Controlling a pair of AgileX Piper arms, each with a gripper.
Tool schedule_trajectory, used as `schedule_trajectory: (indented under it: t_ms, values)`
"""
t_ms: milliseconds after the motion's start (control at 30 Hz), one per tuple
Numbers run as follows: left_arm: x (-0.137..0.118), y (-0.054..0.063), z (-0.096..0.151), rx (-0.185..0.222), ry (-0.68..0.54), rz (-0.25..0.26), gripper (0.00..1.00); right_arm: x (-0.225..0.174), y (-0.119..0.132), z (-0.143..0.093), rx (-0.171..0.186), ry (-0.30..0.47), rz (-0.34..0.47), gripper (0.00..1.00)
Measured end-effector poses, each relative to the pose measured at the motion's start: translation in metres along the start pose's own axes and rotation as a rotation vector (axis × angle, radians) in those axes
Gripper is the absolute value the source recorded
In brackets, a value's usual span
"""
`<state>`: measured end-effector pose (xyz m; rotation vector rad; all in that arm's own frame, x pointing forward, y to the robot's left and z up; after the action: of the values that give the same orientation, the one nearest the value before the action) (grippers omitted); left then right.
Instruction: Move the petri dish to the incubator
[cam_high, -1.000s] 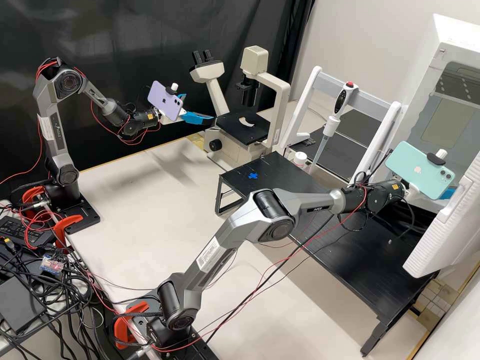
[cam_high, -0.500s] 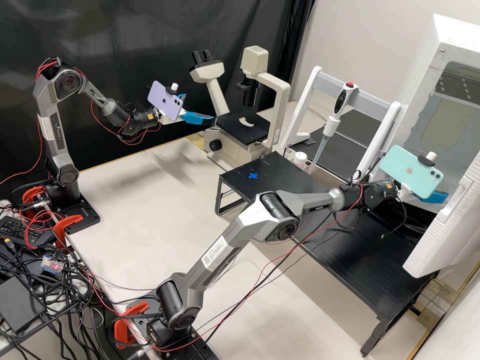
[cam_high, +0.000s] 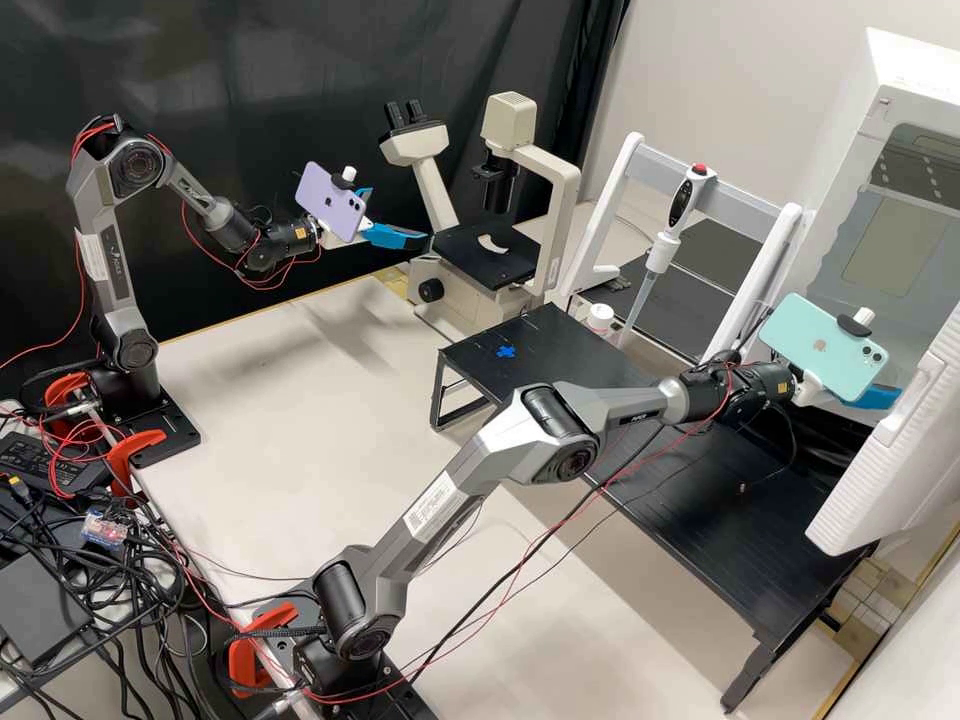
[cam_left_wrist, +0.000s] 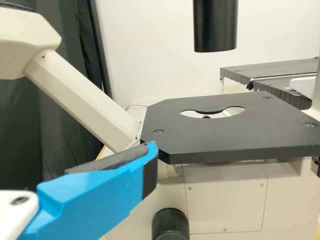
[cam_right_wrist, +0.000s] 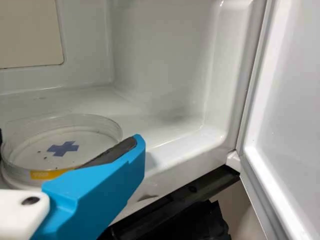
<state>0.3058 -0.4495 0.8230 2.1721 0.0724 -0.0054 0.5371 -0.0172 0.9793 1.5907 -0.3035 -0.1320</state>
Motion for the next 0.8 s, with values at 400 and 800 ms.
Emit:
schedule_trajectory:
  t_ms: [400,800]
  values:
    - [0.0,0.0,0.0,0.0,0.0,0.0,1.0,-0.041,0.01,0.014,0.034,0.017,-0.006,1.0]
    - [0.0,0.0,0.0,0.0,0.0,0.0,1.0,-0.131,0.018,0.025,0.073,0.145,0.072,1.0]
